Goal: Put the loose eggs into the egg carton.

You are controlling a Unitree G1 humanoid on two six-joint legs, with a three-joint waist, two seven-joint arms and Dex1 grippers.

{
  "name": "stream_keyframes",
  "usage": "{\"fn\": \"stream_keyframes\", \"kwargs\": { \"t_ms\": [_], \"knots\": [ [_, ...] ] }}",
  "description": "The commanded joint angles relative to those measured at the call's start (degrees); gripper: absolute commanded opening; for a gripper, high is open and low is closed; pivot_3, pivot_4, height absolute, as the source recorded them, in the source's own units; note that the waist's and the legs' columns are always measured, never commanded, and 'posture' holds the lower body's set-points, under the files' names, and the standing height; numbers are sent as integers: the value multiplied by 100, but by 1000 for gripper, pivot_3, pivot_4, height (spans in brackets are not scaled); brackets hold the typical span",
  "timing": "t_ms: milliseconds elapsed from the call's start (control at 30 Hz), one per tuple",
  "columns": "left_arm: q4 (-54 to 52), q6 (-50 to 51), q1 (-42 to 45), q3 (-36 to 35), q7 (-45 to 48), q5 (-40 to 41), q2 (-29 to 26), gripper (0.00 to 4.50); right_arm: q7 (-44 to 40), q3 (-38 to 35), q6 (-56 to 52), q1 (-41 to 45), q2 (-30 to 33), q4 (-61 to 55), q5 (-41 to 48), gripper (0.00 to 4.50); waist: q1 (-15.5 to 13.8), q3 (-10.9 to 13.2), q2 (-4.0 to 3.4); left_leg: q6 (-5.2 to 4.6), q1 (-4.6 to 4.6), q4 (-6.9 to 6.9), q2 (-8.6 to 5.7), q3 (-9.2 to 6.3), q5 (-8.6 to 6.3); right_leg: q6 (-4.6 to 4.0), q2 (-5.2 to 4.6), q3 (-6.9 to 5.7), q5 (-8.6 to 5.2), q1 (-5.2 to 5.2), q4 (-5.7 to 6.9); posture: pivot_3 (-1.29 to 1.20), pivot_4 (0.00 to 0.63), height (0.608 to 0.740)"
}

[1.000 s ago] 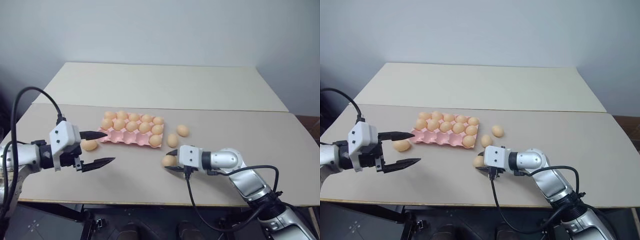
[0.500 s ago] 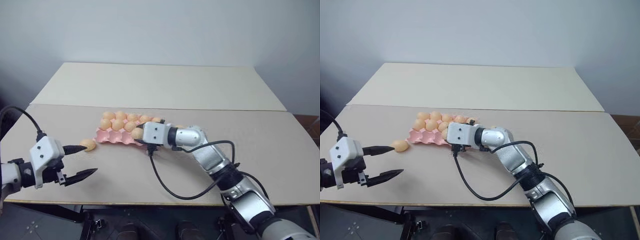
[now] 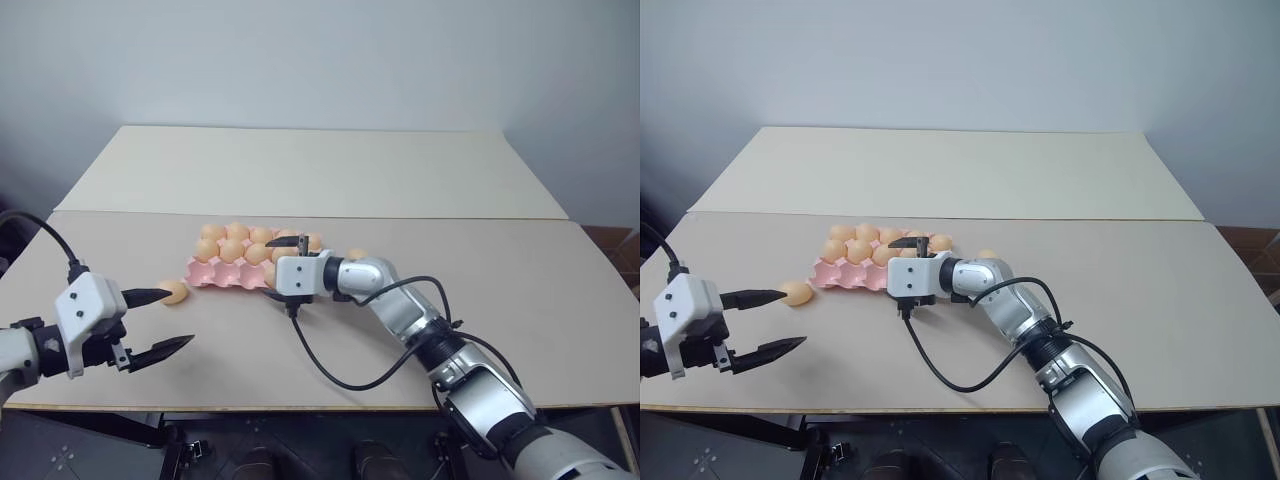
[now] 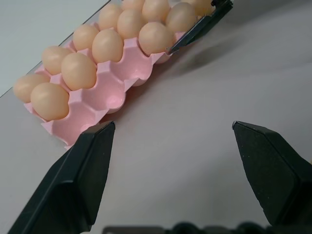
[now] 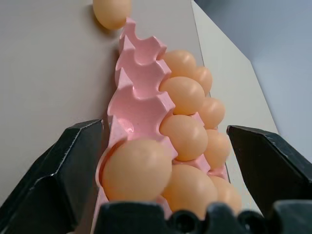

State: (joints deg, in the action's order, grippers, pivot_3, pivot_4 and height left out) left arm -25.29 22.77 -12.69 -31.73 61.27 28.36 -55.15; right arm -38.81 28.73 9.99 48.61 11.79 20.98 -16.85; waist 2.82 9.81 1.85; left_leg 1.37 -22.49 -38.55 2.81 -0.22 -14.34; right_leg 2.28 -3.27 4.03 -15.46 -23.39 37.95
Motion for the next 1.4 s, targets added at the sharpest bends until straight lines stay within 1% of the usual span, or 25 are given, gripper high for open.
{"fn": "stream_keyframes", "kwargs": {
  "t_ms": [33, 133, 200, 300, 467, 567, 700, 767, 867, 1067, 1200, 1333, 1400],
  "knots": [
    [-29, -69, 84, -5, -8, 8, -14, 4182, -105, -143, 129, -68, 108, -511, 71, 4484, -3, 0, 0, 0, 0, 0, 0, 0, 0, 0, 0, 0, 0, 0, 0, 0, 150, 740],
    [-1, -113, 209, 81, -18, 18, -9, 4182, -275, -255, -126, -289, 270, -1036, 213, 4484, -14, 0, 0, 0, 0, 1, 0, -1, 0, 0, 0, 0, 0, 0, 0, 0, 150, 740],
    [-2, -133, 337, 117, -25, 86, 21, 4182, -512, -487, -611, -634, 479, -1723, 508, 4484, -29, 0, 0, 0, 0, 2, 0, -1, 0, 0, 0, -1, 0, 0, -2, 0, 150, 740],
    [2, -156, 493, 168, 26, 196, 77, 4182, -933, -928, -1340, -1312, 1027, -2834, 1019, 4484, -64, 0, 1, 0, -5, 2, -1, -3, 0, 0, -2, -2, 0, 1, -6, 0, 150, 740],
    [178, -242, 764, 380, 108, 237, 103, 4182, -1620, -1955, -2298, -2521, 2333, -4369, 1962, 4484, -116, 0, 0, 0, -6, 2, -5, -2, 0, 0, -4, -4, -1, 5, -17, 0, 150, 740],
    [310, -266, 932, 477, 183, 269, 99, 4182, -1797, -2569, -2822, -3070, 2894, -4988, 2442, 4484, -67, 1, -1, -1, 0, 3, -2, -1, 0, 0, 2, -2, -1, 7, -15, 0, 150, 740],
    [498, -278, 1177, 595, 328, 361, 99, 4182, -1921, -3536, -3658, -3814, 3482, -5746, 3163, 4484, -42, 1, 0, -1, 5, 7, -1, 0, 0, 1, 2, 0, -1, 15, -23, 0, 150, 740],
    [599, -361, 1274, 652, 375, 351, 127, 4182, -1952, -3971, -3853, -4217, 3660, -6047, 3440, 4484, -48, 0, 1, -1, 5, 7, -2, -1, 0, 2, 1, 0, -2, 17, -25, 0, 150, 740],
    [742, -504, 1374, 749, 447, 302, 150, 4182, -1888, -4359, -4030, -4617, 3795, -6305, 3672, 4484, -50, 0, 1, -1, 6, 7, -2, 0, -1, 2, 1, 0, -2, 21, -27, 0, 150, 740],
    [878, -589, 1537, 902, 471, 292, 171, 4182, -1749, -4634, -4157, -4945, 3998, -6455, 3785, 4484, -53, 1, 2, -1, 8, 7, -3, 1, 0, 3, 2, 1, -2, 23, -29, 0, 150, 740],
    [931, -640, 1575, 967, 458, 264, 167, 4182, -1627, -4569, -4166, -4915, 4073, -6380, 3768, 4484, -54, 1, 3, -1, 6, 7, -3, 1, 0, 3, 1, 1, -2, 23, -31, 0, 150, 740],
    [902, -662, 1551, 946, 449, 240, 129, 4182, -1432, -4197, -4304, -4652, 4137, -6296, 3699, 4484, -43, 1, 3, -1, 7, 7, -3, 1, 0, 3, 1, 1, -2, 23, -30, 0, 150, 740],
    [868, -652, 1537, 954, 424, 229, 131, 4182, -1211, -3791, -4764, -4187, 4206, -6247, 3664, 4484, -23, 1, 3, -1, 7, 7, -2, 1, 0, 3, 2, 1, -2, 23, -29, 0, 150, 740]
  ]
}}
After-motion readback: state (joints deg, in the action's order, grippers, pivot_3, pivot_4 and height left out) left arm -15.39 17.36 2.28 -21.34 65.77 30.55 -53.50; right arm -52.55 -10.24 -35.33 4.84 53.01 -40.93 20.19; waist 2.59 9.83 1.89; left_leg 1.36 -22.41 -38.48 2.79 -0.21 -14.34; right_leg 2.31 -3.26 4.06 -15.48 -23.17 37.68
